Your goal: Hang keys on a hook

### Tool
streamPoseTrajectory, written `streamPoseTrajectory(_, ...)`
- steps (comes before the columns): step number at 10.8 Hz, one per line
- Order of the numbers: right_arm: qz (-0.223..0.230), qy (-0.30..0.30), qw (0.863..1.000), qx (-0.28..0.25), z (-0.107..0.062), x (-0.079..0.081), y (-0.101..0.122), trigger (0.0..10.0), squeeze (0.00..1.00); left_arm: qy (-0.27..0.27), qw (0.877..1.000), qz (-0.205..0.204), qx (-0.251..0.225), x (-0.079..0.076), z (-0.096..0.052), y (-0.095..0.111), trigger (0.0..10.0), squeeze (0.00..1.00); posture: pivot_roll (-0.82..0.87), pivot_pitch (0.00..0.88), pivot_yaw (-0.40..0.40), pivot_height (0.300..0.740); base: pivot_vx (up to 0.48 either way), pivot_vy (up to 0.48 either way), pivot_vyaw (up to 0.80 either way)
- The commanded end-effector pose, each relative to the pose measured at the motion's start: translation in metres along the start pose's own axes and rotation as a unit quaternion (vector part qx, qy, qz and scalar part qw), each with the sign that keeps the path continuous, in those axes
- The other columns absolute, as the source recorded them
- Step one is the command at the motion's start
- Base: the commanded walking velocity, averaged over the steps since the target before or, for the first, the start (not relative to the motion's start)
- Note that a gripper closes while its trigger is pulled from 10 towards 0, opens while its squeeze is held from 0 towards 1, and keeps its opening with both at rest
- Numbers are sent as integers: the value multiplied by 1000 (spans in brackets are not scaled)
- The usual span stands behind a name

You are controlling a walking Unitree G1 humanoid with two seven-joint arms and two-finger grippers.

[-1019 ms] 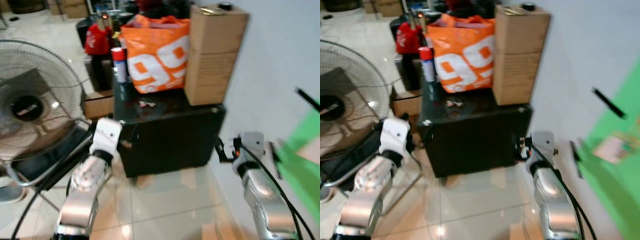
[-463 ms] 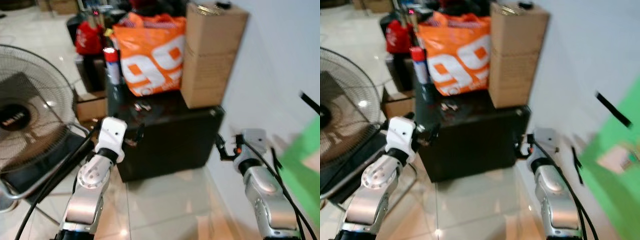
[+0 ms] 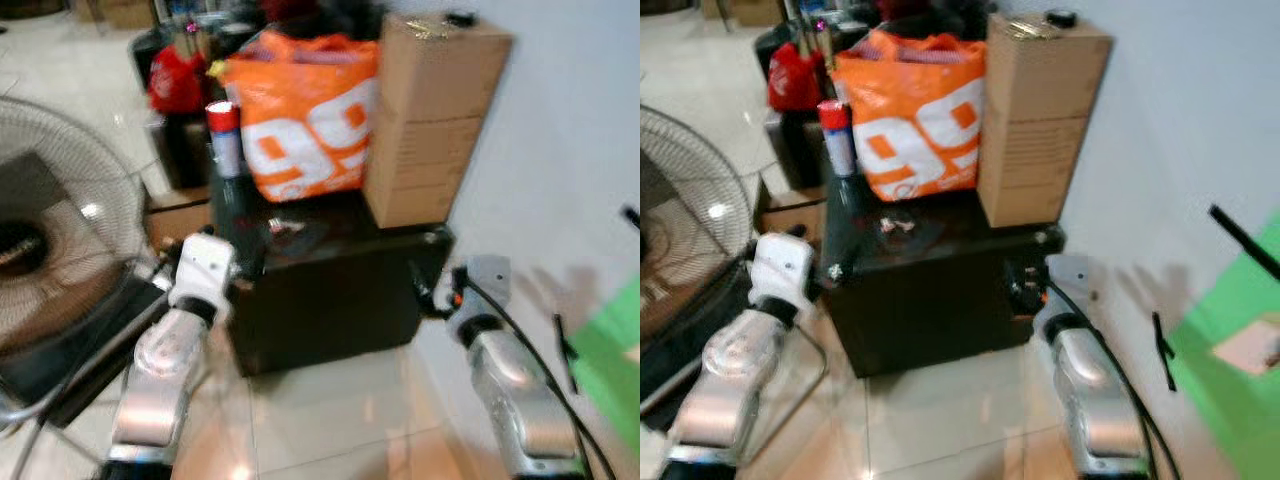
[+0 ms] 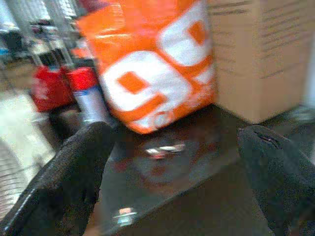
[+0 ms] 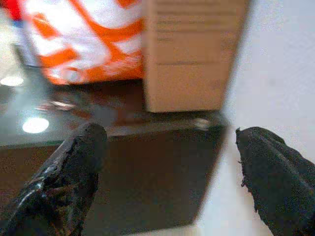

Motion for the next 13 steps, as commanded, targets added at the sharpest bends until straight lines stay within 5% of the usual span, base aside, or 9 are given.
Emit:
streamPoseTrajectory(1, -2, -2, 1000, -7, 3, 1, 7, 10000, 0, 11, 1000, 6, -2, 10, -3, 2, 10000, 655, -41, 0, 4, 740, 337, 0, 0)
streamPoseTrajectory(6, -1, 15, 1000, -13, 1, 10, 5, 10000, 0, 12, 1000, 9, 4, 15, -6, 0, 10000, 655, -29, 0, 18, 740, 339, 0, 0)
streamPoseTrajectory(7, 1, 16, 1000, -9, 1, 9, 3, 10000, 1000, 9, 1000, 9, 4, 12, -5, 0, 10000, 651, -27, 0, 17, 740, 334, 0, 0)
streamPoseTrajectory(9, 0, 1, 1000, -4, 3, 3, 0, 10000, 1000, 9, 1000, 13, 0, 13, -3, 2, 10000, 655, -18, 0, 16, 740, 334, 0, 0)
streamPoseTrajectory(10, -3, -2, 1000, -3, 4, 2, 0, 10000, 918, 11, 1000, 14, -2, 15, -3, 3, 10000, 655, -19, 0, 16, 740, 337, 0, 0)
streamPoseTrajectory(11, -7, -4, 1000, -3, 6, 2, 1, 10000, 0, 12, 1000, 16, -2, 16, -2, 4, 10000, 659, -17, 0, 17, 740, 337, 0, 0)
streamPoseTrajectory(13, -6, -4, 1000, -7, 8, 3, 4, 10000, 0, 12, 1000, 17, -4, 16, 0, 5, 10000, 659, -16, 0, 13, 740, 339, 0, 0)
Point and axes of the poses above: a point about 5 cm out from each wrist's last joint towards the gripper, its own z axis pointing out of the wrist towards the gripper, its own y axis along the axis of the wrist's last joint, x = y × z, the point moved 5 cm from there along z, pointing out of the wrist towards the gripper, and after that the axes turned 14 degrees about -z, right-handed, at the moved point
